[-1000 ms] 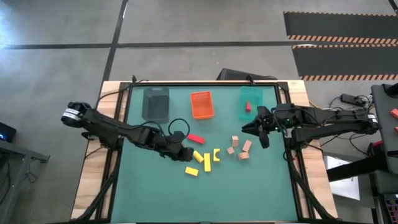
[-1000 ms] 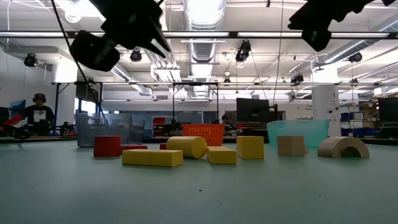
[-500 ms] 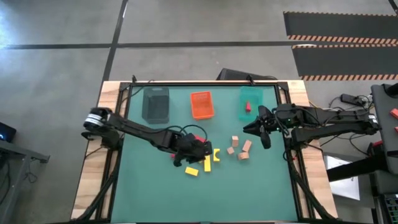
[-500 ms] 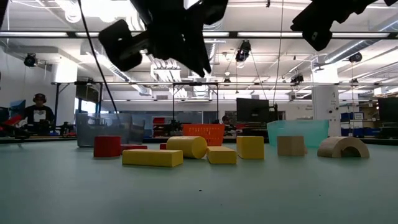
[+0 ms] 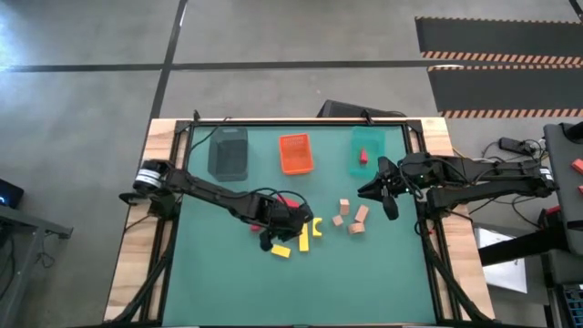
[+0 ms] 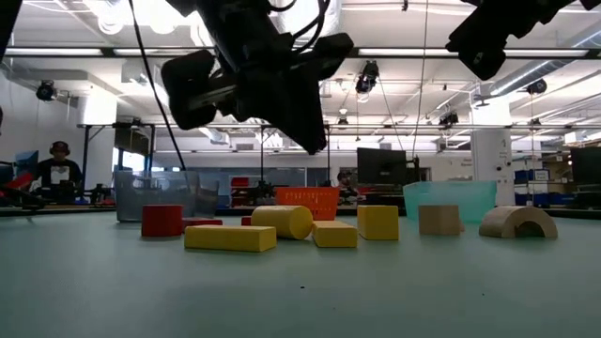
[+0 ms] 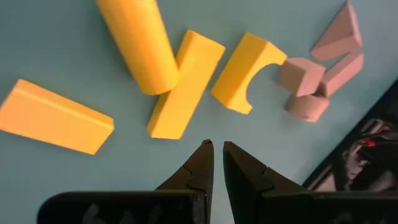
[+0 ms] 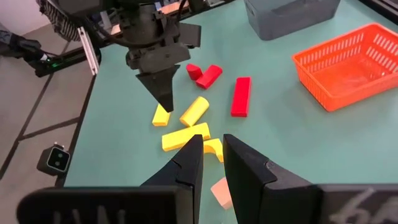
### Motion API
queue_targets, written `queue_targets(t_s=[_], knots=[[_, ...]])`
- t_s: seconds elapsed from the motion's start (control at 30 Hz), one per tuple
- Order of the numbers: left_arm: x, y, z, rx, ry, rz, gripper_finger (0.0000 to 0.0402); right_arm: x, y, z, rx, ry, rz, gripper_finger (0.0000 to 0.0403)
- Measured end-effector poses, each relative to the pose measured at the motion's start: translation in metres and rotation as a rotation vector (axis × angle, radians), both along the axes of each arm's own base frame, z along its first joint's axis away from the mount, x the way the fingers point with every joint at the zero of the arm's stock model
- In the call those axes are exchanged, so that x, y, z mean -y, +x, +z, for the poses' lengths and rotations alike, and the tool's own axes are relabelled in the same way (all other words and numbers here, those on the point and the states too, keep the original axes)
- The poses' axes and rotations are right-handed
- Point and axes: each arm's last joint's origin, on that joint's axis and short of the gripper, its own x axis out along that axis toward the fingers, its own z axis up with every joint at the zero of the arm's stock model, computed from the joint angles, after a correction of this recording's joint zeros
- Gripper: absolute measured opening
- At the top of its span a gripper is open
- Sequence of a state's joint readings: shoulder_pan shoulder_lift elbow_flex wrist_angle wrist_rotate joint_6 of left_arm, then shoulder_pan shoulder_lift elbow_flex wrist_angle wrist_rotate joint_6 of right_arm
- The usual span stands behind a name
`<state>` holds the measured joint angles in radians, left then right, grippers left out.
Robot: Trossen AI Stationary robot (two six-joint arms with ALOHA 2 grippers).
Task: Sort & place blocks by color
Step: Put the yellow block into the black bin
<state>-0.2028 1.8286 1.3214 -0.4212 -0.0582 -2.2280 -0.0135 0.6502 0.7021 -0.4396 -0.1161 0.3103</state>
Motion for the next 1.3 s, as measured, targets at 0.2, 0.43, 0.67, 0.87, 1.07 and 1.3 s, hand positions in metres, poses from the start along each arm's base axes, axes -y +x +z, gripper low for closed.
queue_targets(t_s=[0.2, 0.43, 0.67, 0.87, 1.07, 1.3], knots=[[-0.008, 0.001, 0.000, 0.003, 0.004, 0.013, 0.0020, 0.000, 0.000, 0.000, 0.001, -0.001, -0.001, 0.0052], [-0.012, 0.002, 0.002, 0.015, 0.001, 0.024, 0.0025, 0.000, 0.000, 0.000, 0.003, -0.012, 0.004, 0.0052], [-0.013, 0.003, 0.002, 0.022, -0.002, 0.025, 0.0071, 0.000, 0.000, 0.000, 0.005, -0.023, 0.009, 0.0052], [-0.014, 0.003, 0.002, 0.021, -0.002, 0.030, 0.0108, 0.000, 0.000, 0.000, 0.006, -0.033, 0.014, 0.0052], [-0.016, 0.003, 0.002, 0.022, -0.002, 0.034, 0.0118, 0.000, 0.000, 0.001, 0.007, -0.033, 0.014, 0.0052], [-0.016, 0.003, 0.000, 0.016, -0.001, 0.034, 0.0118, 0.000, 0.000, 0.001, 0.007, -0.032, 0.013, 0.0052]])
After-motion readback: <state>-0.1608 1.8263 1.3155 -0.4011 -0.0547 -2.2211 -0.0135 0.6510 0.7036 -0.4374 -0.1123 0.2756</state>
